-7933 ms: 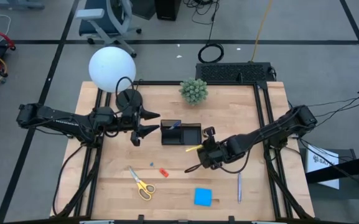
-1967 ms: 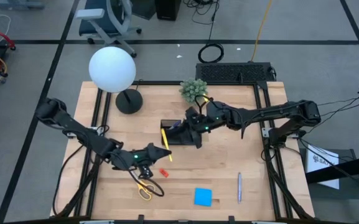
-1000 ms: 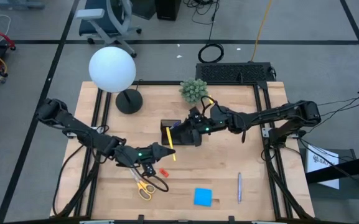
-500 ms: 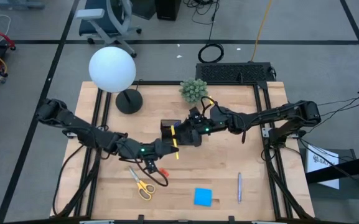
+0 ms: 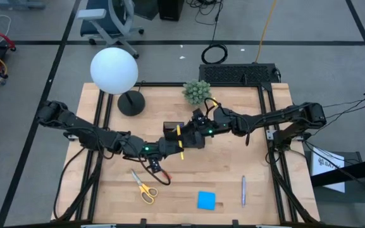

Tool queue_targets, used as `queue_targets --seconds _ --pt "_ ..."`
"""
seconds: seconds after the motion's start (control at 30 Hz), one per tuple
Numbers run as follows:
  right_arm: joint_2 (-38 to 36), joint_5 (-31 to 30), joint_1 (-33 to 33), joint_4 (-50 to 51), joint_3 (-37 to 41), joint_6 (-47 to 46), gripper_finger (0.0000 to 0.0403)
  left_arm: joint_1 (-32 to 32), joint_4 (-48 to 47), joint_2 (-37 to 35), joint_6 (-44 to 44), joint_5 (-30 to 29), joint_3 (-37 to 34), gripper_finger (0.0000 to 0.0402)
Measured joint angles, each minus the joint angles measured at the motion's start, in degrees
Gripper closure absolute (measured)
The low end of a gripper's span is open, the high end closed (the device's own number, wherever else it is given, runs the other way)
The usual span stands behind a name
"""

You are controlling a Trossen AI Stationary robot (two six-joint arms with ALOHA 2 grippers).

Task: Pick and place office supplies into organizer
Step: Put the highlighter pen into the desk organizer

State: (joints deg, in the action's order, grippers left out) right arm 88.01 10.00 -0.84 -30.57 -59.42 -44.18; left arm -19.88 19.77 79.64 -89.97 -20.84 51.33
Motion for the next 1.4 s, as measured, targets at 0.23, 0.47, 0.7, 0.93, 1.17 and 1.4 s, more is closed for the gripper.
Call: queue_targets --seconds 0.23,0.47,0.7,0.93,1.17,1.4 --pt "0.02 -2.56 -0.04 -0.07 0.0 1.4 0.0284 0.0 -0.28 -0.03 -0.32 -0.2 0.0 0.0374" --pt "0.02 -2.47 -0.07 -0.37 -0.09 2.22 0.0333 -0.07 -0.79 0.07 -0.77 -1.21 -0.09 0.0372" --pt "-0.05 -1.0 -0.04 -0.12 -0.15 5.31 0.0342 -0.32 -0.73 0.09 5.32 -1.88 -0.11 0.0323" --pt "0.04 -1.05 0.04 1.09 0.02 8.35 0.0371 -2.7 2.48 -0.09 17.01 -5.49 -0.02 0.0282" --pt "0.04 -0.98 0.02 1.41 -0.03 11.82 0.0372 -5.82 4.65 -0.09 24.54 -18.58 -0.02 0.0236" --pt "0.02 -1.04 0.03 3.24 -0.04 17.17 0.0372 -7.02 6.27 -1.11 31.61 -25.32 -0.02 0.0214"
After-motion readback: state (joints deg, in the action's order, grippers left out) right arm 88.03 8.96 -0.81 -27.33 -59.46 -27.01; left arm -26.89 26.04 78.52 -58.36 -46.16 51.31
